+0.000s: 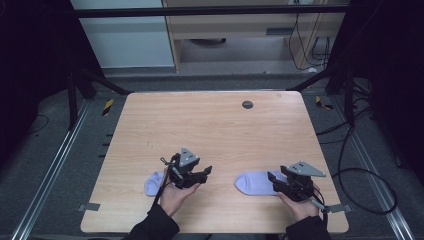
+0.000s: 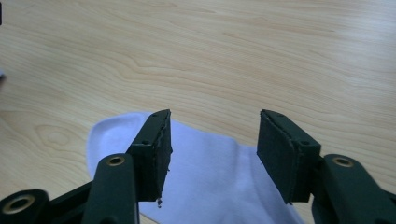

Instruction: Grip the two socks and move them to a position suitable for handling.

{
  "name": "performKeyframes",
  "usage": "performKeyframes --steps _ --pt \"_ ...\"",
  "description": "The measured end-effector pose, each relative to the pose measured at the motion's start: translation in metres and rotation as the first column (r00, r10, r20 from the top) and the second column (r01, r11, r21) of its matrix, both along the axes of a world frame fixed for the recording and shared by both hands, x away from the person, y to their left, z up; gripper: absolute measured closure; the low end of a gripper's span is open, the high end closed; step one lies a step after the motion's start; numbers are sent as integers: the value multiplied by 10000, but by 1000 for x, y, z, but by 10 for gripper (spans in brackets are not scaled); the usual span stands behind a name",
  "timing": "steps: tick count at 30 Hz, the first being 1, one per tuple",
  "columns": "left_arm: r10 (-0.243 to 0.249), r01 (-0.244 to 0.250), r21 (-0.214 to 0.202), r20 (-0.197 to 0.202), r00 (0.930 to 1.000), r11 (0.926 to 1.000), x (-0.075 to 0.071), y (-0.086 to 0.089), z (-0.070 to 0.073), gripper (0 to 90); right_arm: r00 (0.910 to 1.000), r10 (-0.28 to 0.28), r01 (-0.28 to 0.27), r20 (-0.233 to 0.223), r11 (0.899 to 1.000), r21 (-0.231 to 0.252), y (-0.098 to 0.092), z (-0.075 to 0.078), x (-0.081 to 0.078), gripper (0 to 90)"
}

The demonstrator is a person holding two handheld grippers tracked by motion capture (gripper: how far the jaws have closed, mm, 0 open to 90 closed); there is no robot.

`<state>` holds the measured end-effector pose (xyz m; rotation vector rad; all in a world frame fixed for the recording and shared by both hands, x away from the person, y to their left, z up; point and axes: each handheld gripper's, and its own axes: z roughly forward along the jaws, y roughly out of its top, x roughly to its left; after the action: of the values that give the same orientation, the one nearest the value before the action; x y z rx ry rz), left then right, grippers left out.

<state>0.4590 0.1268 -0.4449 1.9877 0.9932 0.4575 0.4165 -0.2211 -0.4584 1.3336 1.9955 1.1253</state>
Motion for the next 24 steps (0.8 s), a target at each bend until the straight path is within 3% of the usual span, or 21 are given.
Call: performKeyframes --steps 6,14,16,24 --pt "650 -648 -170 143 9978 9978 -6 42 8 403 9982 594 -594 -5 9982 77 19 7 3 411" --pt "1310 -1306 -272 162 9912 9911 -11 81 9 391 9938 1107 -1108 51 9937 170 41 13 10 382" --pt "1625 -1618 -370 156 9866 9861 -14 97 9 390 9911 1332 -1333 65 9909 162 52 15 14 361" --pt "2308 -2302 -472 92 9729 9720 -23 135 3 388 9818 1899 -1899 15 9814 272 83 21 23 335"
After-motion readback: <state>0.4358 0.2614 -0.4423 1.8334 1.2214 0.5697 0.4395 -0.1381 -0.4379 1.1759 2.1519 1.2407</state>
